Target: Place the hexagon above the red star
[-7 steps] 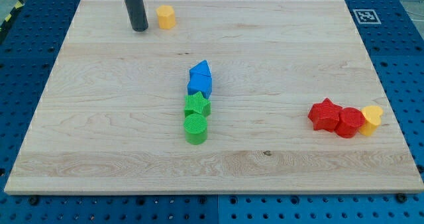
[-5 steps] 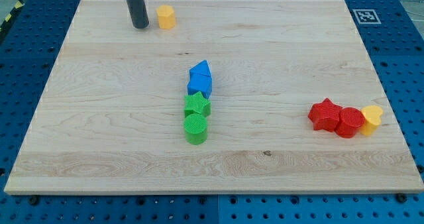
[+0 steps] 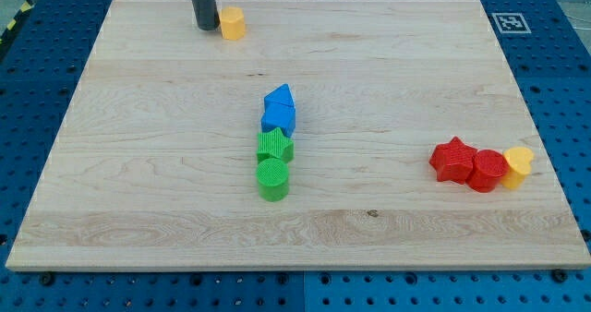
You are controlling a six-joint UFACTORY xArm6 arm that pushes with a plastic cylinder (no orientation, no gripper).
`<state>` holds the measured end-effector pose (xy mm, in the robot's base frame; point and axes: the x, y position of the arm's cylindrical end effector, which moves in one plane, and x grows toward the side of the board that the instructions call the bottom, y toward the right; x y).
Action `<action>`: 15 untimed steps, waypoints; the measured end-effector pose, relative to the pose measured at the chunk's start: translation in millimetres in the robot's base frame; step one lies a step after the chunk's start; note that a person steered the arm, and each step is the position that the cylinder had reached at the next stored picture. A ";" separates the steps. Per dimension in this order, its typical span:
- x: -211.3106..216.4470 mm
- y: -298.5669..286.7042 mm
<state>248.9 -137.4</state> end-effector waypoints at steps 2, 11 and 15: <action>-2.5 29.5; 26.3 157.4; 26.3 136.7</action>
<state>275.2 -0.7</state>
